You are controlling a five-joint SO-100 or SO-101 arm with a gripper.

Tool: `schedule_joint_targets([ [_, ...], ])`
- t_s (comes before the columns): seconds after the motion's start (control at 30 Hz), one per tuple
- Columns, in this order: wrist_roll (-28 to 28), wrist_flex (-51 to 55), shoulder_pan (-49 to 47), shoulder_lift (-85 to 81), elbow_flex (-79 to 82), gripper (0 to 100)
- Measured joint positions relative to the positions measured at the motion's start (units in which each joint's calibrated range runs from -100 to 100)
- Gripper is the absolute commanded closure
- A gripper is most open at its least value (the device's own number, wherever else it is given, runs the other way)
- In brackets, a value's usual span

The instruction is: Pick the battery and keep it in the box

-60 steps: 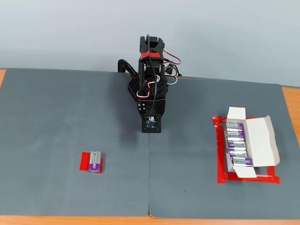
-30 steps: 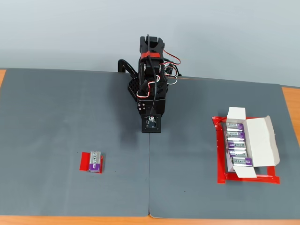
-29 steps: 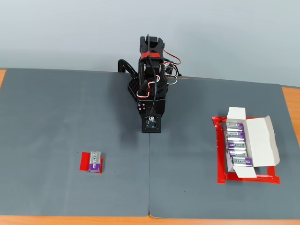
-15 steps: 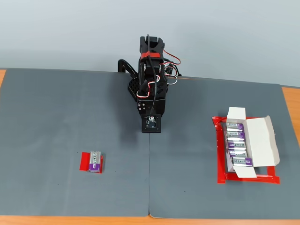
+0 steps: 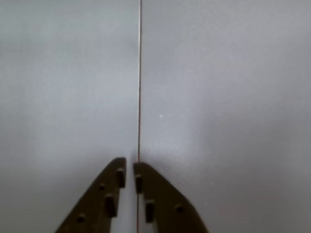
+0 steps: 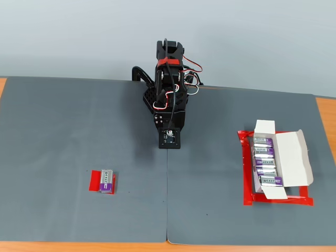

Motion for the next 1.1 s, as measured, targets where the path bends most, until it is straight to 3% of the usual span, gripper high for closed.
schedule_joint_targets([
  [0.8,-0.29,-0.43,-0.07,0.25,0.0,98],
  [1.1,-0.1,-14.92,4.2,16.31,-7.45,98],
])
